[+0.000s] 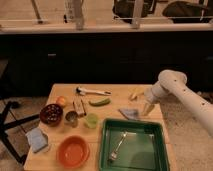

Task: Wipe tray with towel

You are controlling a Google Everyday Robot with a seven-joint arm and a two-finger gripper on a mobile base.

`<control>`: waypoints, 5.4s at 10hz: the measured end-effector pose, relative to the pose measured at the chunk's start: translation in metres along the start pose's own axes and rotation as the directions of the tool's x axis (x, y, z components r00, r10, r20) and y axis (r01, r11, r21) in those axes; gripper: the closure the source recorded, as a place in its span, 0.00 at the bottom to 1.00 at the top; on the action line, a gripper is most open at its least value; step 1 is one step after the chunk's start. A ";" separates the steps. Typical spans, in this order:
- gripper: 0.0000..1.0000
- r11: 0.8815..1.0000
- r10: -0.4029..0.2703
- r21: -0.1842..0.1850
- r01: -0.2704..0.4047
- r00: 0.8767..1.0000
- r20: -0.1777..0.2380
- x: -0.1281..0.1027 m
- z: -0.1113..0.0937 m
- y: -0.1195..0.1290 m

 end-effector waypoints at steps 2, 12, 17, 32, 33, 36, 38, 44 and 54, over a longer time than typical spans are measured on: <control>0.20 1.000 0.005 0.022 -0.005 1.000 0.006 0.003 -0.001 0.002; 0.20 0.998 0.061 0.026 -0.063 0.996 0.067 0.025 0.050 0.004; 0.20 0.997 0.063 -0.053 -0.059 0.995 0.075 0.023 0.069 0.013; 1.00 0.985 0.050 -0.169 -0.041 0.997 0.050 0.013 0.085 0.026; 1.00 0.988 0.048 -0.152 -0.040 0.998 0.050 0.011 0.078 0.023; 1.00 0.995 0.029 -0.100 -0.024 0.998 0.053 0.001 0.057 0.011; 1.00 0.996 -0.006 -0.092 0.011 0.999 0.048 -0.012 0.047 0.010; 1.00 0.986 -0.122 -0.108 0.125 0.992 0.033 -0.064 0.021 0.044; 1.00 0.990 -0.122 -0.073 0.120 0.992 -0.027 -0.069 -0.030 0.143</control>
